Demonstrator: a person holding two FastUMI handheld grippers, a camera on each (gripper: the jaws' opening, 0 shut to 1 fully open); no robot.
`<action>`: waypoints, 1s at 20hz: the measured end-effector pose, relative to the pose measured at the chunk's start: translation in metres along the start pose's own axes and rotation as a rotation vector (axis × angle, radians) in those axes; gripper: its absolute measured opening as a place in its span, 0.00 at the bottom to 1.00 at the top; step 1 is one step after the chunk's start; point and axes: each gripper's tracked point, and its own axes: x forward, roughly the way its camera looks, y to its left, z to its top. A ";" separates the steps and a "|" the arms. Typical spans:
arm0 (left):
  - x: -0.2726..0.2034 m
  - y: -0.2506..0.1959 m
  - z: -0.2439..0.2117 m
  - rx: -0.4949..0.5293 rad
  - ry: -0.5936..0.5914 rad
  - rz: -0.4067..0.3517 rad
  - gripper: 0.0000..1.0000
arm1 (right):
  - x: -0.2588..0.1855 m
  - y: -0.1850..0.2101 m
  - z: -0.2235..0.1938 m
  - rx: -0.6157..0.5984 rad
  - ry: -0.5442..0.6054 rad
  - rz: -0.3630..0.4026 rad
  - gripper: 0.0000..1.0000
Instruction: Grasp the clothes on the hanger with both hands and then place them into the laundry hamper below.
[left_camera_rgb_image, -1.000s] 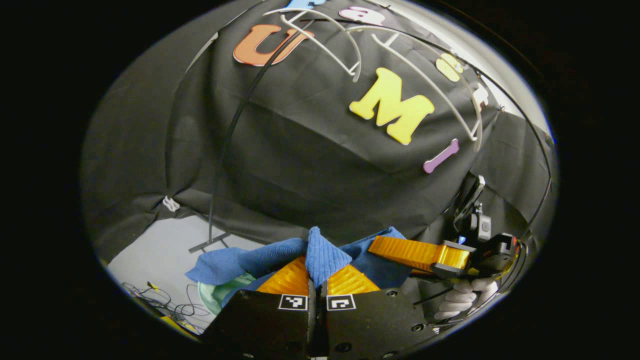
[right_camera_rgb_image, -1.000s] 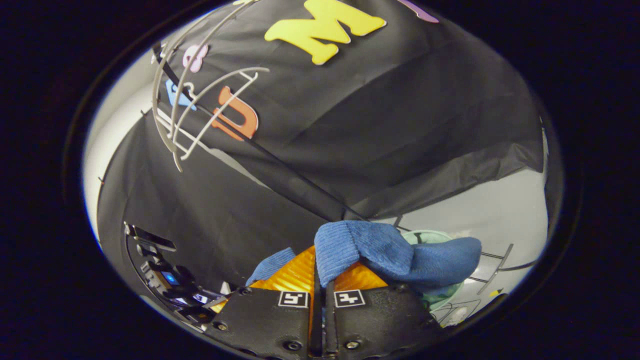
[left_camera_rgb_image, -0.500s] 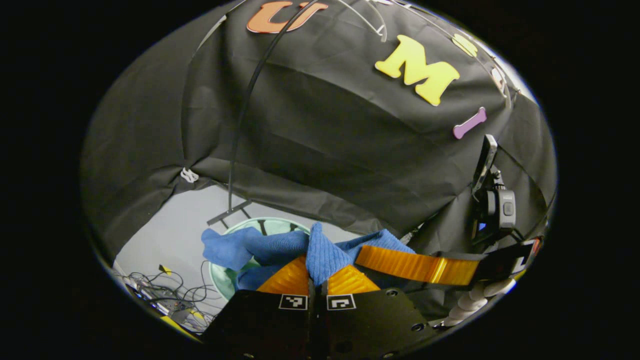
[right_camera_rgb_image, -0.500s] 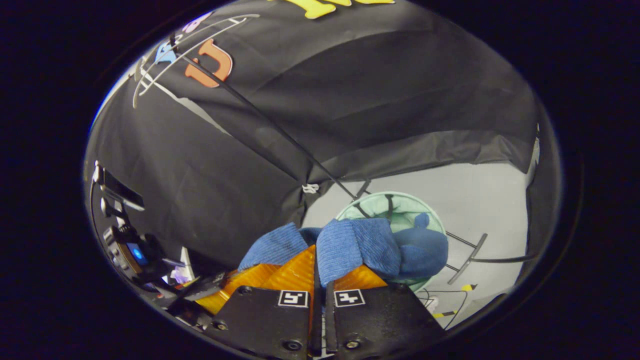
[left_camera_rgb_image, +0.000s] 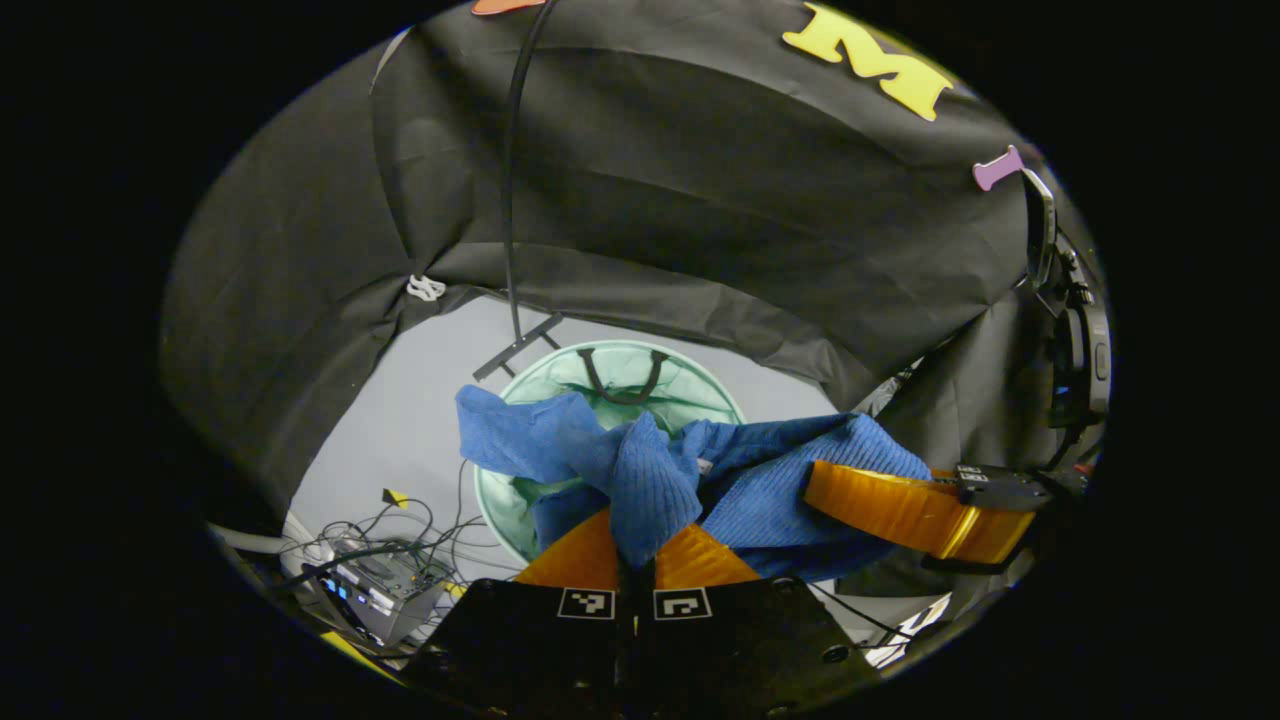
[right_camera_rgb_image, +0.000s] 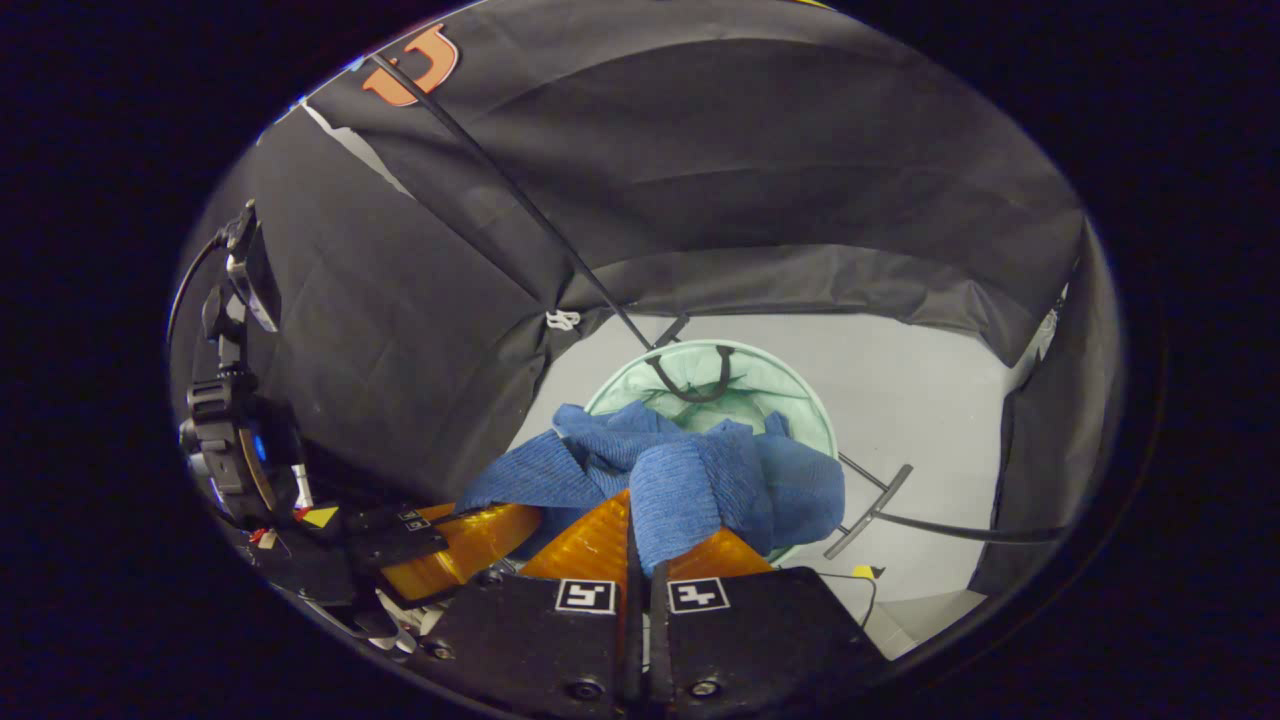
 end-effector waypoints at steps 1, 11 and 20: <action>0.000 0.003 -0.002 0.000 0.009 0.018 0.00 | 0.000 -0.002 -0.002 0.003 0.013 -0.005 0.06; -0.001 -0.001 0.002 0.032 -0.020 -0.001 0.78 | -0.001 -0.013 0.003 0.010 -0.015 -0.005 0.24; -0.007 0.005 0.001 0.069 -0.055 0.041 0.97 | -0.009 -0.012 0.012 -0.035 -0.082 -0.038 0.83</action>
